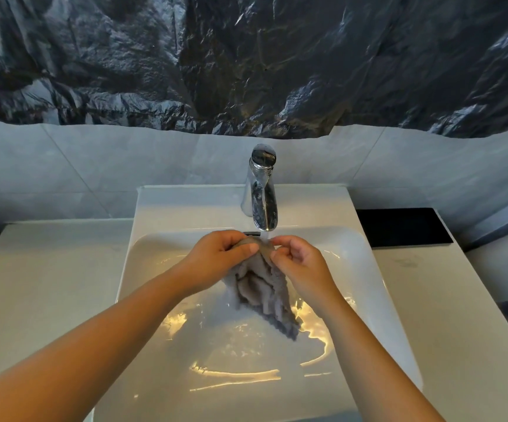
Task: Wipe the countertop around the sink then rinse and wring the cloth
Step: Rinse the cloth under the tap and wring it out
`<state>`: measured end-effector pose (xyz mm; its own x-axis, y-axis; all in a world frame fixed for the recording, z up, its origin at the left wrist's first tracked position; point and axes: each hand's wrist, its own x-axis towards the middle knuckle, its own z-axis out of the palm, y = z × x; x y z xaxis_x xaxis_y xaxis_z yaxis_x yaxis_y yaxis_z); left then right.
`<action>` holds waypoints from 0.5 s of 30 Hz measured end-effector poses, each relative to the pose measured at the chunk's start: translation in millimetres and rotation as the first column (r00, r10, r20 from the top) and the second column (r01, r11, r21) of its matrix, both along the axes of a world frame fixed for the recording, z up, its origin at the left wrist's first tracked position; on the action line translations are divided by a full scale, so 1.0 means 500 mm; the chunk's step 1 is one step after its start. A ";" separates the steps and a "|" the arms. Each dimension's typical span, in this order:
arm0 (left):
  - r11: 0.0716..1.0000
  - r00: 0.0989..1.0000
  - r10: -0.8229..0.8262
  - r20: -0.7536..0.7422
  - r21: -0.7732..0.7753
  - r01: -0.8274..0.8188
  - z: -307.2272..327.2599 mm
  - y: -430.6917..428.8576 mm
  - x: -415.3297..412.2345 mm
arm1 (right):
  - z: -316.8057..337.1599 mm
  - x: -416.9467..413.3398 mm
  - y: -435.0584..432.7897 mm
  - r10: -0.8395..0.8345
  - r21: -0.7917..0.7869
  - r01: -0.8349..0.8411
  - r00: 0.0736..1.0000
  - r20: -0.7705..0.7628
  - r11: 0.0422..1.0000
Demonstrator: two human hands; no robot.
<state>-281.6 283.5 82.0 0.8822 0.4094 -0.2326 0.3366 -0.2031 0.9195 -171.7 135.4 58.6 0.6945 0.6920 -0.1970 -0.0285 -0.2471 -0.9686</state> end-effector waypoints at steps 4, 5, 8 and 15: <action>0.997 0.997 0.061 0.052 -0.053 -0.058 0.008 0.012 0.004 | -0.023 -0.005 -0.009 0.062 0.013 -0.062 0.995 -0.083 0.998; 0.994 0.996 0.071 0.054 -0.083 -0.066 0.008 0.013 0.005 | -0.032 -0.009 -0.008 0.087 -0.039 -0.088 0.995 -0.047 0.995; 0.981 0.993 0.094 0.074 -0.175 -0.080 0.011 0.011 0.008 | -0.068 -0.010 -0.004 0.093 -0.181 -0.077 0.992 0.081 0.980; 0.966 0.978 0.188 -0.096 0.197 -0.166 -0.013 0.039 0.000 | -0.062 0.027 -0.024 0.098 -0.202 -0.071 0.987 0.126 0.977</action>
